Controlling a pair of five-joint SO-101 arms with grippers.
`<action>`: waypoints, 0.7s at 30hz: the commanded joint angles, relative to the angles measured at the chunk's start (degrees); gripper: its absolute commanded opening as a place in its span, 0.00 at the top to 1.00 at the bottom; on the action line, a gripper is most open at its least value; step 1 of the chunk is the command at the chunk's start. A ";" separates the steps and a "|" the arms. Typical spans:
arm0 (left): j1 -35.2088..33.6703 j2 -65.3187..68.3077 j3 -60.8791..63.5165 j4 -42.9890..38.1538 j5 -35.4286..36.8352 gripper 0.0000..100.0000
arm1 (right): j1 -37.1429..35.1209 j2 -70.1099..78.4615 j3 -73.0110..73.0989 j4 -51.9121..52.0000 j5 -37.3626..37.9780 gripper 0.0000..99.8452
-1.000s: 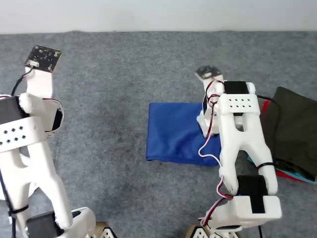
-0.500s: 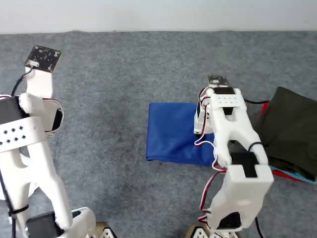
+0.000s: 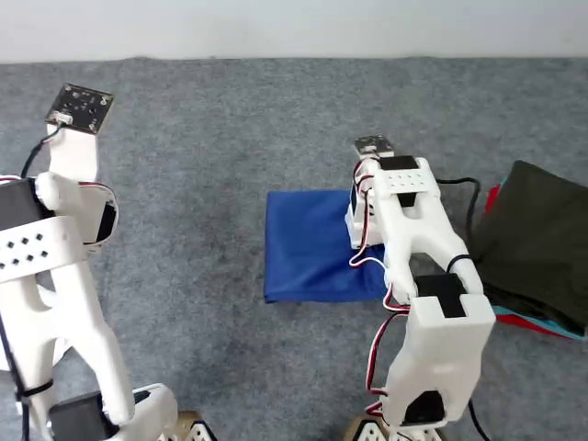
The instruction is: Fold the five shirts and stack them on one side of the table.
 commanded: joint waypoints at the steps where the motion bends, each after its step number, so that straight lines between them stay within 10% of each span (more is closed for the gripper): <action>1: -0.44 -2.02 -0.22 1.23 -0.35 0.99 | 0.84 -0.13 -2.73 2.07 8.09 0.99; 14: -0.44 -2.02 -0.22 1.23 -0.35 0.99 | 7.78 0.40 -12.92 2.15 67.87 0.99; 21: -0.44 -2.11 -0.22 1.23 -0.35 0.99 | 6.37 1.98 -15.30 -8.66 77.54 0.99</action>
